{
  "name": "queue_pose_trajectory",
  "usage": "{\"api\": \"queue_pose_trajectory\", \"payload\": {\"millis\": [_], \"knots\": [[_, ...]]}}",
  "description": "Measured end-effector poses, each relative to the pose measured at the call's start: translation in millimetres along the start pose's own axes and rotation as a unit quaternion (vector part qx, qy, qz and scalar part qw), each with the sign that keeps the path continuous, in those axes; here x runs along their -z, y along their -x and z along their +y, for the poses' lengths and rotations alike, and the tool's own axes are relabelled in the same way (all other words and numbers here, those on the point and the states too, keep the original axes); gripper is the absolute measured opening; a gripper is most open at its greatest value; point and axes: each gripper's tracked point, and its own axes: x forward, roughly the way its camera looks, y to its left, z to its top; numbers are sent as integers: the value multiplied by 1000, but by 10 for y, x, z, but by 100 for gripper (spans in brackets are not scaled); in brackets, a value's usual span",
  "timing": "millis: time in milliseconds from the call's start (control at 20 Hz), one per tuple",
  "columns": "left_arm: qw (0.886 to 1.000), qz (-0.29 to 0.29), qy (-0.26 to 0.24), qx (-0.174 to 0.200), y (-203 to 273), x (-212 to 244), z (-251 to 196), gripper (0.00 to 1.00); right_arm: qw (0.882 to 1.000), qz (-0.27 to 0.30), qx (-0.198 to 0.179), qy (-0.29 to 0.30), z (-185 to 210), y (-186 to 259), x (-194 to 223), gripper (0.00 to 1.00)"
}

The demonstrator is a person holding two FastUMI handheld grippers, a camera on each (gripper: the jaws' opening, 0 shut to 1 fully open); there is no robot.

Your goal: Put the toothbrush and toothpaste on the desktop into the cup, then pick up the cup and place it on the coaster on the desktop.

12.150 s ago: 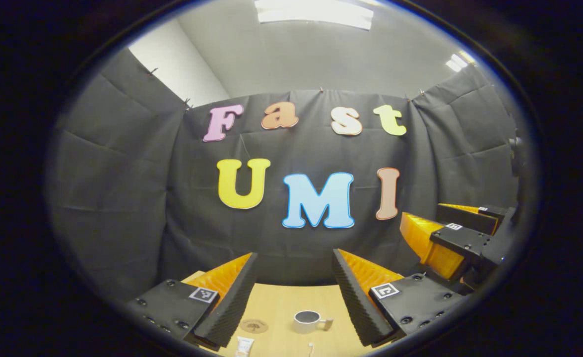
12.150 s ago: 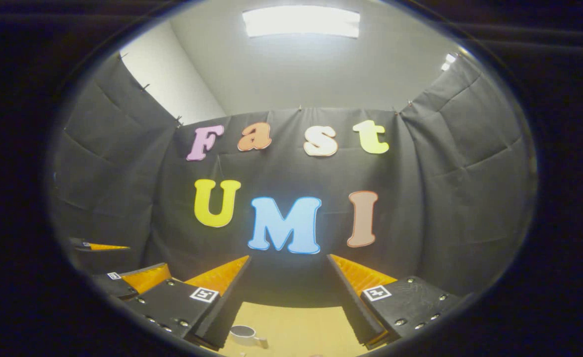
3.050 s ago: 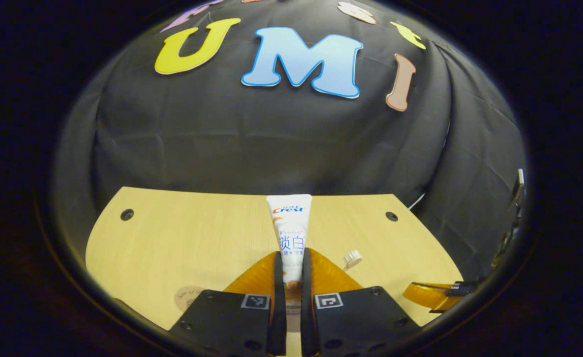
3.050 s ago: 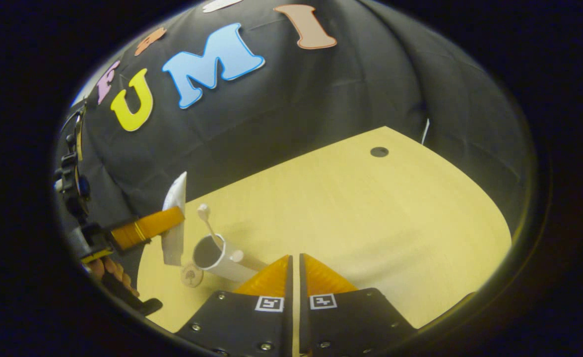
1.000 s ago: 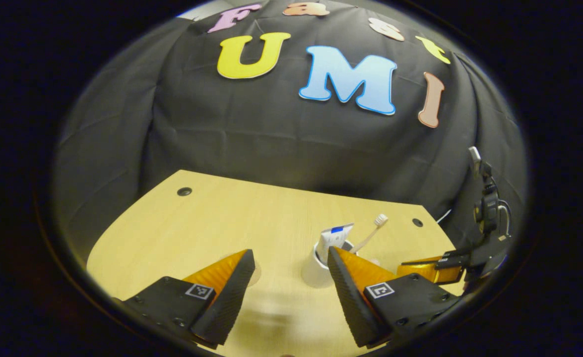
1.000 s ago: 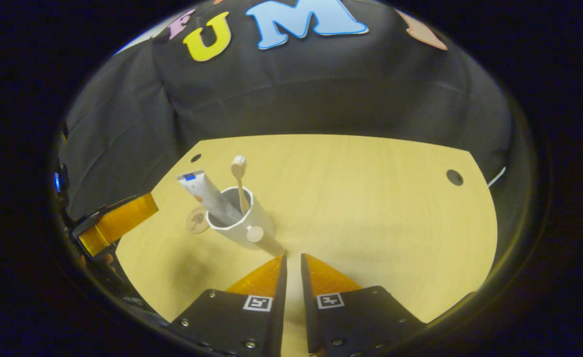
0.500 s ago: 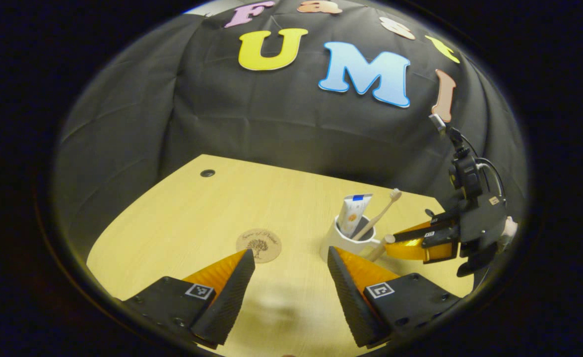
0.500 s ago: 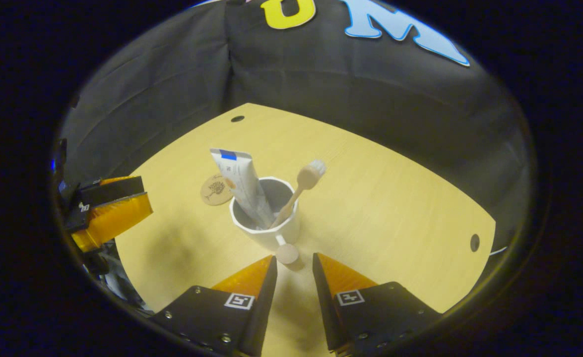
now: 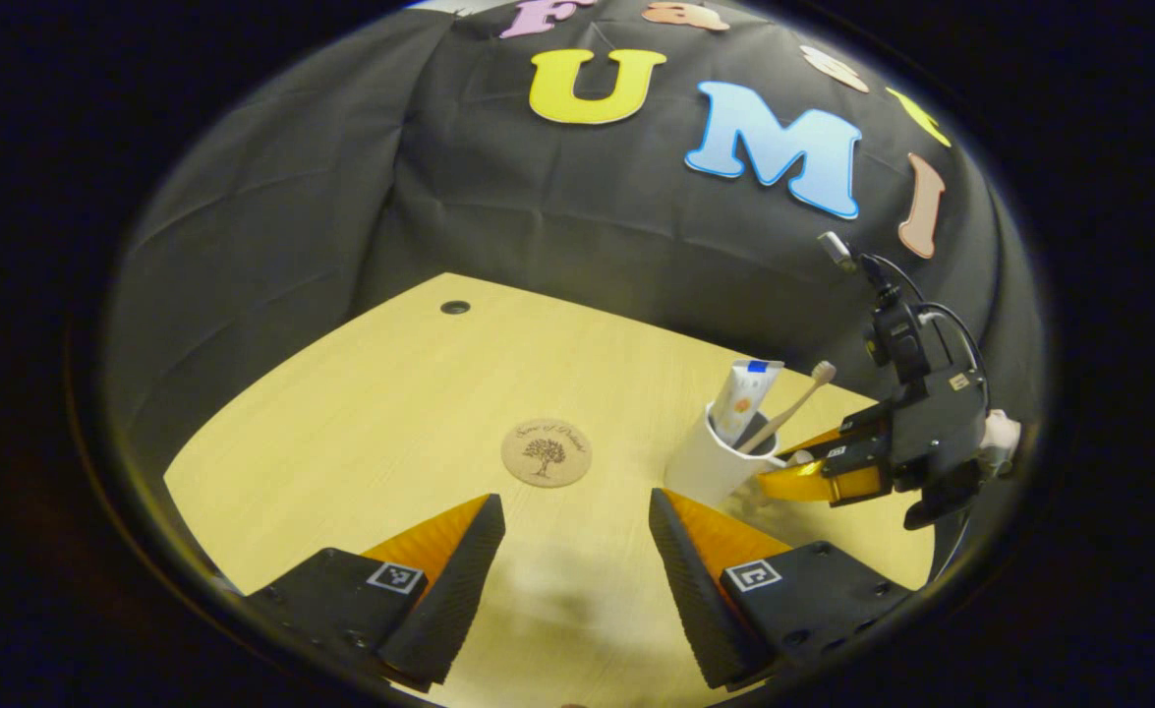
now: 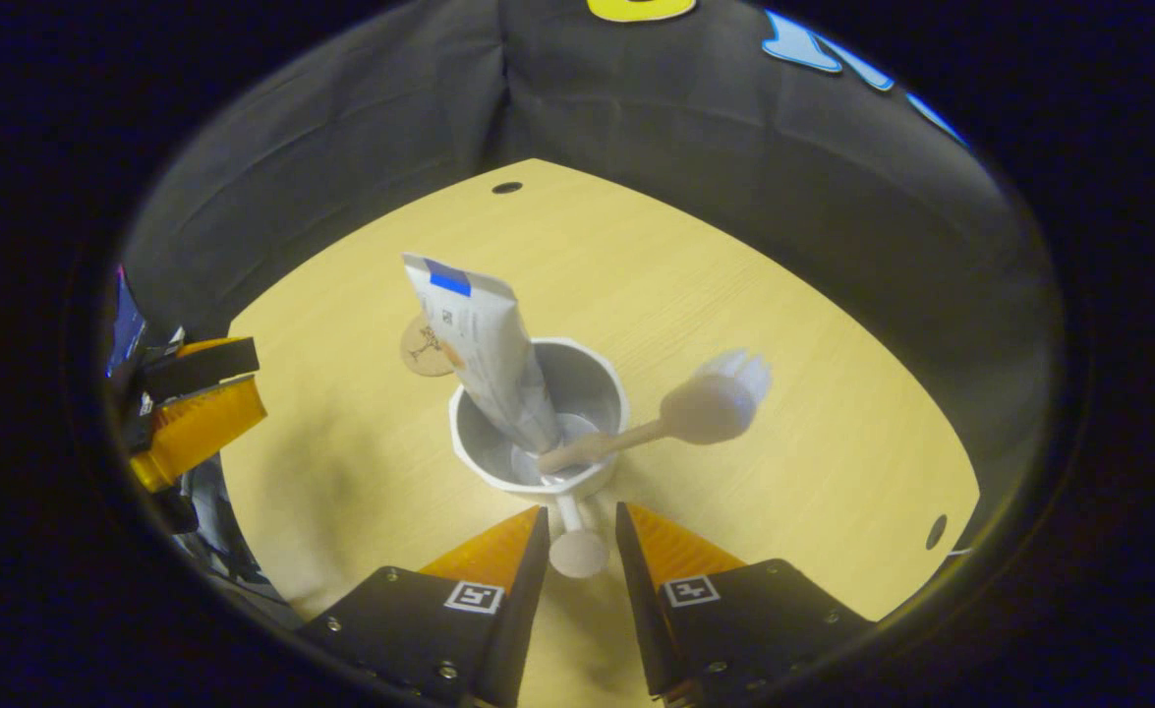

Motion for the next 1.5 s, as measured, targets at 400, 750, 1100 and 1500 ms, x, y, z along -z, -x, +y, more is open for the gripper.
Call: {"api": "queue_pose_trajectory", "payload": {"millis": [400,750,1100,1500], "knots": [[1000,12,14,-6,-54,110,44,94,1000,17,-1,7,-20,-132,42,23],[1000,21,13,-2,-57,170,30,94,1000,-7,7,-5,-7,-158,2,13],[999,28,17,2,-78,204,83,96,999,-10,23,-34,-18,-130,-1,13],[999,32,19,2,86,286,370,94,999,-18,12,-50,324,-158,-352,13]]}}
